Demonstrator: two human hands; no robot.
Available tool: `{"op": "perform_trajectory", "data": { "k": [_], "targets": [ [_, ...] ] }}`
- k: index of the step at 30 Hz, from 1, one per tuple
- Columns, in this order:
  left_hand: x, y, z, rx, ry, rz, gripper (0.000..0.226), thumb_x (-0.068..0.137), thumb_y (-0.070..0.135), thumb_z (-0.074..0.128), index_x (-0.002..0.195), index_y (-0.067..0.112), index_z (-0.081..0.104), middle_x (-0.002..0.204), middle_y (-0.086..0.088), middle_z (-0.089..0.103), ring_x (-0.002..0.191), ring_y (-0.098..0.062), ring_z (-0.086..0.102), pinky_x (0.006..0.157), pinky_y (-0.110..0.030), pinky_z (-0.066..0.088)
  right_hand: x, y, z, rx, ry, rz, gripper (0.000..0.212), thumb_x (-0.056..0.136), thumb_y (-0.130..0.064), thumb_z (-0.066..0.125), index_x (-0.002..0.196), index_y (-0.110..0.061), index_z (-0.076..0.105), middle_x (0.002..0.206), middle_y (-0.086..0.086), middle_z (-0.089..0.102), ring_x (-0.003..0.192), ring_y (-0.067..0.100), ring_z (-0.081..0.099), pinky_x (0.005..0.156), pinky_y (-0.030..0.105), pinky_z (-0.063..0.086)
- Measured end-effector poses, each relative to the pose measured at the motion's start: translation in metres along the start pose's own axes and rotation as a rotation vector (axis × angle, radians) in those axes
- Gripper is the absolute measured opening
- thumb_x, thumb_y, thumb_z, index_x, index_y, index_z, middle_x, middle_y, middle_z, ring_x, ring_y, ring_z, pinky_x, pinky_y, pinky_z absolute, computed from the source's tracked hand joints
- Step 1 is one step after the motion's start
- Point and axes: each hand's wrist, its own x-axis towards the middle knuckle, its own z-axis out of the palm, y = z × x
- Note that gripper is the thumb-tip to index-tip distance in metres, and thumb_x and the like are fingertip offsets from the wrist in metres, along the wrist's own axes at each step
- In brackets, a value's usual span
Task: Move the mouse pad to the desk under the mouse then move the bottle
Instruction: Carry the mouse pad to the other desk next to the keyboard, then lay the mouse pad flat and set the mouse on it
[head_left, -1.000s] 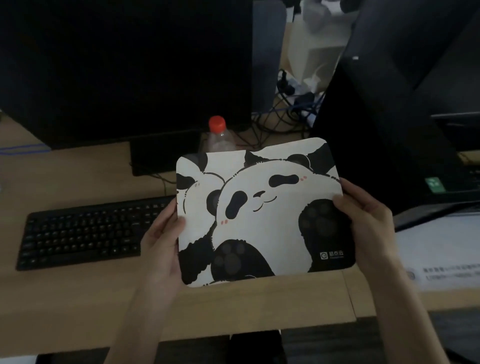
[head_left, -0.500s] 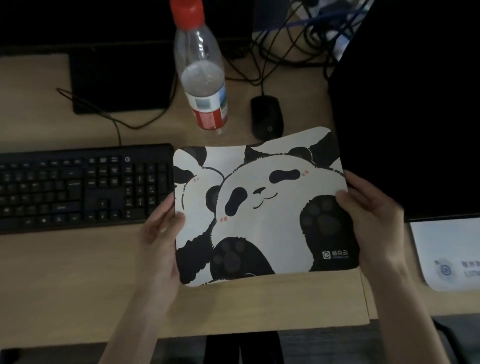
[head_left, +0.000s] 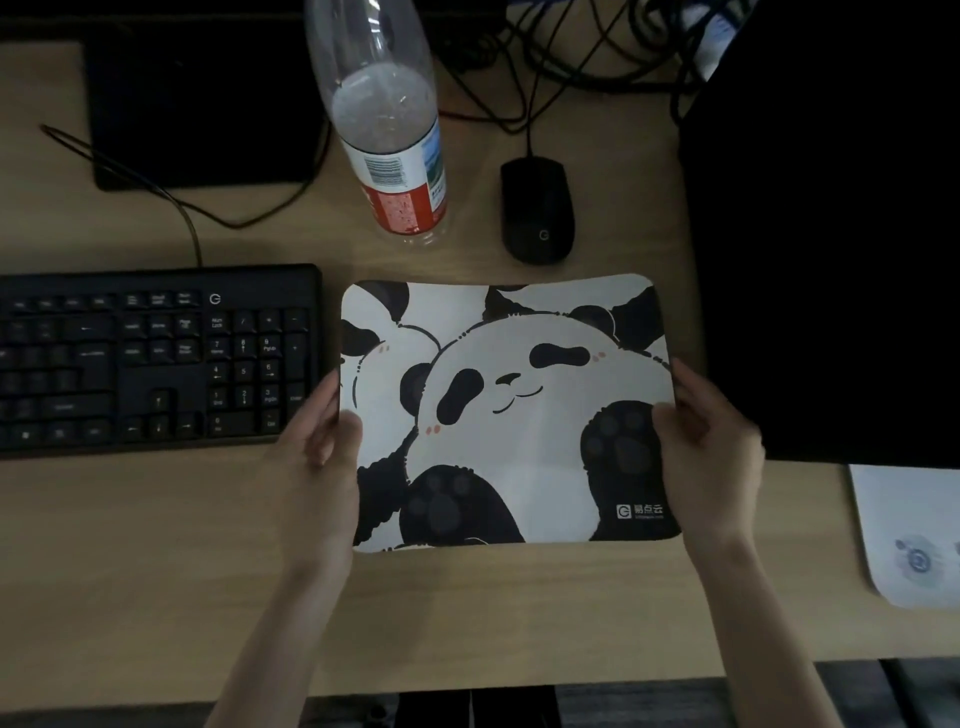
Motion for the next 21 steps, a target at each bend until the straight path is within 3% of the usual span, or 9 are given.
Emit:
{"op": "perform_trajectory", "data": {
  "k": [2,5,8,10,12,13,16,18,21],
  "targets": [
    [-0.001,-0.001,0.003,0.075,0.013,0.038,0.043,0.085,0.001,0.048,0.119,0.028,0.056,0.089,0.008,0.063,0.079,0.007,0.055,0.081,-0.007,0.042,0.000,0.002,0.004,-0.016,0.011,0.004,0.046,0.084,0.004,0.049,0.125,-0.016,0.053,0.101,-0.015,0.058,0.094,-0.007,0.056,0.077,-0.006,0.036],
    [-0.006,-0.006,0.008,0.181,-0.030,0.099,0.051,0.083,-0.006,0.048,0.131,0.012,0.045,0.075,0.016,0.059,0.080,0.015,0.054,0.102,-0.014,0.035,0.000,0.006,0.008,-0.106,0.044,-0.053,0.044,0.085,0.003,0.048,0.124,-0.016,0.053,0.104,-0.010,0.062,0.091,-0.005,0.054,0.074,-0.004,0.034],
    [-0.008,-0.014,0.009,0.284,-0.061,0.231,0.055,0.079,-0.012,0.048,0.131,0.005,0.041,0.064,0.007,0.056,0.097,-0.007,0.061,0.108,-0.023,0.029,-0.001,0.009,0.013,-0.207,0.044,-0.093,0.044,0.086,0.003,0.047,0.127,-0.014,0.050,0.120,0.010,0.064,0.106,0.020,0.059,0.084,0.011,0.034],
    [-0.008,-0.019,0.009,0.342,-0.045,0.302,0.054,0.078,-0.012,0.046,0.130,0.004,0.043,0.081,-0.013,0.065,0.114,-0.025,0.054,0.099,-0.006,0.029,-0.003,0.011,0.016,-0.305,-0.004,-0.122,0.046,0.087,0.004,0.046,0.130,-0.012,0.046,0.131,0.013,0.056,0.119,0.028,0.053,0.093,0.019,0.033],
    [-0.007,-0.022,0.012,0.391,-0.056,0.376,0.053,0.078,-0.015,0.044,0.128,0.003,0.045,0.130,-0.023,0.052,0.127,-0.007,0.036,0.095,0.000,0.029,-0.005,0.010,0.018,-0.420,-0.069,-0.165,0.047,0.087,0.004,0.044,0.132,-0.010,0.043,0.143,0.015,0.042,0.132,0.030,0.038,0.103,0.027,0.029],
    [-0.007,-0.024,0.013,0.409,-0.081,0.417,0.053,0.079,-0.016,0.041,0.128,0.004,0.046,0.140,-0.016,0.040,0.131,-0.002,0.028,0.100,-0.009,0.032,-0.006,0.009,0.019,-0.468,-0.101,-0.167,0.048,0.088,0.003,0.043,0.133,-0.011,0.041,0.147,0.017,0.034,0.137,0.031,0.030,0.108,0.033,0.026],
    [-0.008,-0.031,0.016,0.480,-0.162,0.518,0.059,0.078,-0.013,0.033,0.131,0.011,0.041,0.146,-0.007,0.033,0.139,-0.015,0.019,0.109,-0.045,0.032,-0.009,0.008,0.022,-0.534,-0.093,-0.210,0.047,0.087,-0.002,0.045,0.134,-0.009,0.040,0.148,0.022,0.028,0.138,0.036,0.025,0.110,0.049,0.028],
    [-0.007,-0.027,0.020,0.526,-0.188,0.538,0.056,0.080,-0.004,0.032,0.134,0.013,0.036,0.147,-0.003,0.031,0.140,-0.017,0.015,0.114,-0.040,0.020,-0.009,0.004,0.027,-0.506,-0.081,-0.273,0.048,0.085,-0.006,0.044,0.132,-0.009,0.041,0.146,0.019,0.034,0.136,0.034,0.029,0.108,0.050,0.031],
    [0.004,-0.009,0.039,0.588,-0.214,0.576,0.053,0.084,0.001,0.037,0.136,0.009,0.033,0.146,-0.008,0.034,0.138,-0.012,0.010,0.116,-0.033,0.008,-0.005,-0.013,0.051,-0.447,-0.165,-0.409,0.049,0.085,-0.012,0.045,0.133,-0.011,0.039,0.147,0.014,0.035,0.139,0.025,0.023,0.114,0.037,0.018]
  ]
}}
